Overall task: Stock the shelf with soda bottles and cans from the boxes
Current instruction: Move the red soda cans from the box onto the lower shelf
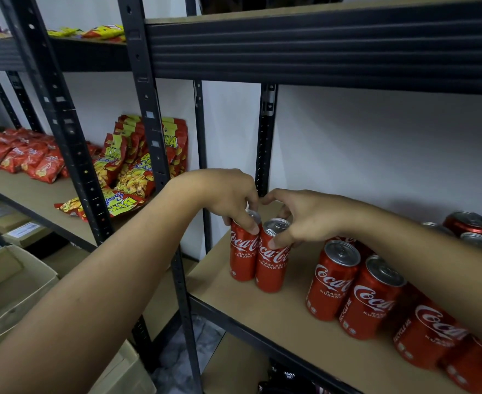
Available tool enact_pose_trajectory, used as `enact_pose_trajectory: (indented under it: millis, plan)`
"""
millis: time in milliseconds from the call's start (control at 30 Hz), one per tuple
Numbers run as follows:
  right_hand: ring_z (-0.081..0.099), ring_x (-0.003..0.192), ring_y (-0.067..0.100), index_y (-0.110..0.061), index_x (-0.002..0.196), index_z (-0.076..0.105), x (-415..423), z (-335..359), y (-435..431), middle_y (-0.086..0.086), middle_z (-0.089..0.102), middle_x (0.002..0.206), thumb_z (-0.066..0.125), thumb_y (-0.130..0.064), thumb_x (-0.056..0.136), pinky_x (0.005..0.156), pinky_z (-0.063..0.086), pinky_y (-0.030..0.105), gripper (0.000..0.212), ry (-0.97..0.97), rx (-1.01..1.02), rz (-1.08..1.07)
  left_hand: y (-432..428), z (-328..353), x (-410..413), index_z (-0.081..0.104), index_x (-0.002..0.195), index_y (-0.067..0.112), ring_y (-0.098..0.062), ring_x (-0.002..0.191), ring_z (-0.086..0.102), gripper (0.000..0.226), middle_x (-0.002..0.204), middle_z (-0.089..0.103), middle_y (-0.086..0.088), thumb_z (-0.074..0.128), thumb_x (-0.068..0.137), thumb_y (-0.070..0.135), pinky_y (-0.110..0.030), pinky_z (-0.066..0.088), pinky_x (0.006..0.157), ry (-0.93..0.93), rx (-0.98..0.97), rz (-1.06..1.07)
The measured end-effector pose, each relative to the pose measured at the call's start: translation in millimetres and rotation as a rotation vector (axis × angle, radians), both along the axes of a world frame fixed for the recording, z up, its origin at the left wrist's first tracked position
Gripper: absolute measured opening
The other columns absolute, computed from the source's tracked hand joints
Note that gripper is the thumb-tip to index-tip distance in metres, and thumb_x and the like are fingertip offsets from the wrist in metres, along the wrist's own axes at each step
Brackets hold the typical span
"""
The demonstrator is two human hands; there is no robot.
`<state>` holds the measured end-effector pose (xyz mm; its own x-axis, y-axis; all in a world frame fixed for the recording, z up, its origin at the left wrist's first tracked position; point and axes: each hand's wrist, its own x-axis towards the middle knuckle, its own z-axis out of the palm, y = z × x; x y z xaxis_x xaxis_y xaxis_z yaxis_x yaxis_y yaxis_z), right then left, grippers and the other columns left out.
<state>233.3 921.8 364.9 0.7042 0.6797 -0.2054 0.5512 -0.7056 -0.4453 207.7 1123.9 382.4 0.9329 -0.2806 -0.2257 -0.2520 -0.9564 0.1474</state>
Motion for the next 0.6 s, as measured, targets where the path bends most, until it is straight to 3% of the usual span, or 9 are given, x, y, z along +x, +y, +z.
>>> enact_pose_trajectory:
  millis: [300, 467, 600]
  plan:
    - [0.076, 0.078, 0.011, -0.039, 0.15, 0.031, -6.6, 1.6, -2.2, -0.006, 0.059, 0.122, 0.085, -0.042, 0.078, 0.083, 0.062, 0.038, 0.09, -0.027, -0.02, 0.01, 0.1, 2.3, -4.7, 0.073, 0.113, 0.034, -0.01, 0.09, 0.073, 0.042, 0.106, 0.074, 0.013, 0.077, 0.079, 0.057, -0.036, 0.058, 0.086, -0.002, 0.02, -0.014]
    - [0.062, 0.113, 0.014, -0.038, 0.153, 0.029, -10.2, 5.5, -10.9, -0.008, 0.056, 0.139, 0.081, -0.055, 0.077, 0.097, 0.054, 0.039, 0.094, -0.13, -0.069, 0.01, -6.6, 6.5, -14.8, 0.059, 0.137, 0.034, -0.009, 0.104, 0.062, 0.06, 0.128, 0.064, 0.013, 0.071, 0.085, 0.06, -0.037, 0.052, 0.098, -0.017, 0.091, 0.014]
    - [0.058, 0.119, 0.009, -0.033, 0.147, 0.044, -18.9, 21.5, -52.0, -0.012, 0.058, 0.137, 0.071, -0.058, 0.085, 0.103, 0.05, 0.035, 0.072, -0.2, 0.005, -0.055, -18.7, 15.9, -22.2, 0.053, 0.143, 0.038, -0.005, 0.115, 0.057, 0.061, 0.134, 0.06, 0.014, 0.065, 0.088, 0.062, -0.029, 0.051, 0.095, -0.1, 0.039, -0.043]
